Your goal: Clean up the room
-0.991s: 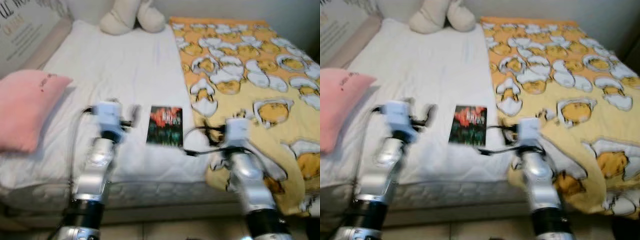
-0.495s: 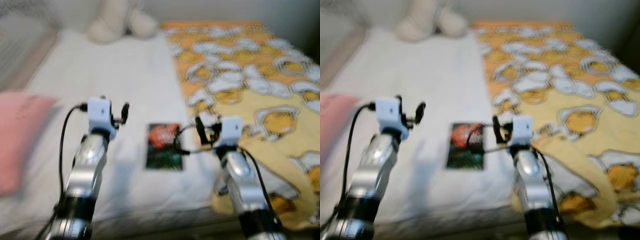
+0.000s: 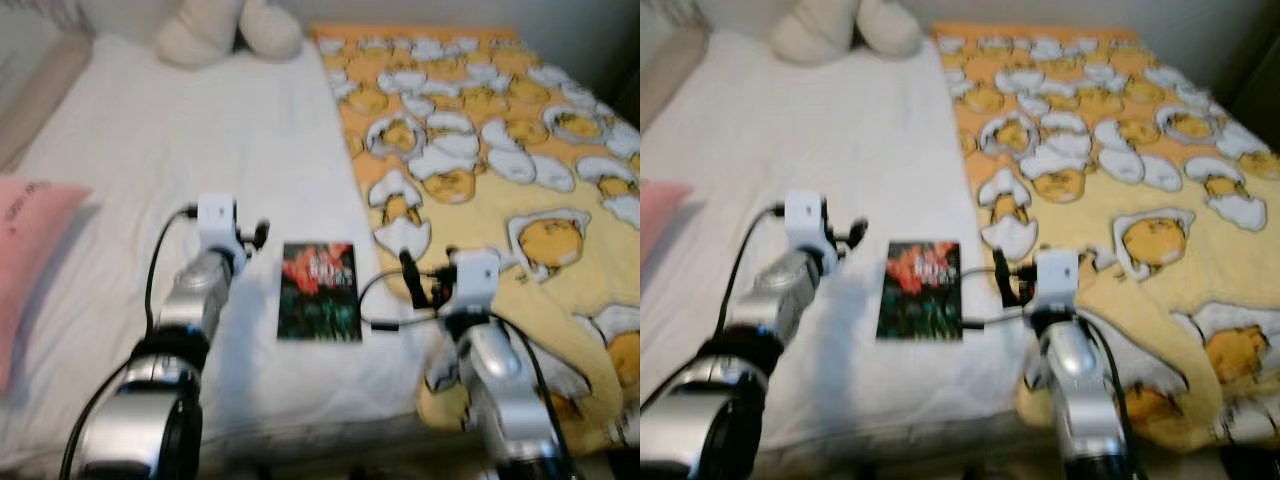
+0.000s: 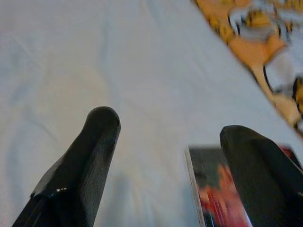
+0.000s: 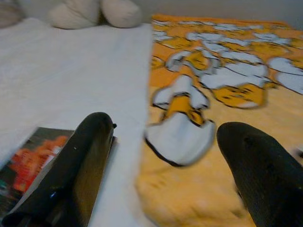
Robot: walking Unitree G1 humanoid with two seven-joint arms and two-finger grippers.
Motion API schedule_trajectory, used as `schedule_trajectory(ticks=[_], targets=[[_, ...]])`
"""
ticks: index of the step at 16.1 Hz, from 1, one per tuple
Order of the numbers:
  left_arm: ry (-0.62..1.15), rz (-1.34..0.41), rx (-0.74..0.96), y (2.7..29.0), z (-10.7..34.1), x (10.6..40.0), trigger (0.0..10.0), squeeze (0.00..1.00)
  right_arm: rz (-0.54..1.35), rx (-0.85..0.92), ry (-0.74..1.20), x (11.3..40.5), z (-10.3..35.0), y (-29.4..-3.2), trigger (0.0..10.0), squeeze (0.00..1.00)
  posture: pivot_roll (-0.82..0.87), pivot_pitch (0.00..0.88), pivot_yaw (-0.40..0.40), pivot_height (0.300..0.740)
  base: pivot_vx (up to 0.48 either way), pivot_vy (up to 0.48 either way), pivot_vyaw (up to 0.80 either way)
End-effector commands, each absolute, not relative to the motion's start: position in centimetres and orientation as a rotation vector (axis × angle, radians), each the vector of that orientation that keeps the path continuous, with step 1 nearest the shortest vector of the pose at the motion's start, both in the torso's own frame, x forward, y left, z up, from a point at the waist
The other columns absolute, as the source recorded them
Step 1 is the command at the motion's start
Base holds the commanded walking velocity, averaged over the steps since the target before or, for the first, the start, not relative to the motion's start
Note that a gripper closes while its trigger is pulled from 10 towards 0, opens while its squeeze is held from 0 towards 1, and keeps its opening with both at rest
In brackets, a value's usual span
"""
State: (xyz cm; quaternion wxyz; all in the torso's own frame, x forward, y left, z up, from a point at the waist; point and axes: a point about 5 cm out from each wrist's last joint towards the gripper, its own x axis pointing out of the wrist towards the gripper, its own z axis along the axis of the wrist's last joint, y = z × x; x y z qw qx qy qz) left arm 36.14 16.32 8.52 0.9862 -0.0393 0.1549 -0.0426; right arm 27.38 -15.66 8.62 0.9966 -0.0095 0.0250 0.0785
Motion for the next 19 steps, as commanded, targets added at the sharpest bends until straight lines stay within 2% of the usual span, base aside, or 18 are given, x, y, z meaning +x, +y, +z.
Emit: schedule_trajectory(ticks=[1,4,8,9,14,16,17,19], targets=[[0.309,-0.105,-0.099,15.6,8.8,36.5,10.0,0.00,0.142,-0.030,0.057,27.0,8.7,-16.3,10.0,0.00,-0.13,0.120,-0.017,0.740,0.000,0.000,-0.54],[0.357,0.017,-0.054,17.6,7.9,36.2,10.0,0.00,0.127,-0.032,0.060,25.9,9.0,-16.9,10.0,0.00,-0.15,0.152,-0.037,0.740,0.000,0.000,0.00],[0.410,0.039,-0.107,18.7,6.0,35.0,10.0,0.00,0.139,-0.032,0.095,24.8,9.0,-16.7,10.0,0.00,-0.16,0.206,-0.047,0.740,0.000,0.000,0.00],[0.402,0.026,-0.169,18.5,5.7,34.8,10.0,0.00,0.135,-0.034,0.104,24.5,8.9,-16.9,10.0,0.00,-0.16,0.211,-0.042,0.740,0.000,0.000,0.00],[0.312,-0.033,-0.143,18.0,5.8,34.0,10.0,0.00,0.113,-0.028,0.123,23.9,8.9,-17.1,10.0,0.00,-0.16,0.209,-0.021,0.740,0.000,0.000,0.00],[0.294,-0.095,-0.181,16.9,5.6,33.3,10.0,0.00,0.112,-0.024,0.130,23.7,8.7,-17.0,10.0,0.00,-0.15,0.204,-0.022,0.740,0.000,0.000,0.00],[0.324,-0.159,-0.210,15.5,5.1,32.8,10.0,0.00,0.118,-0.021,0.135,23.6,8.7,-16.9,10.0,0.00,-0.15,0.204,-0.027,0.740,0.000,0.000,0.00],[0.377,-0.140,-0.238,15.1,4.3,32.8,10.0,0.00,0.139,-0.021,0.140,23.8,8.6,-16.7,10.0,0.00,-0.15,0.204,-0.037,0.740,0.000,0.000,0.00]])
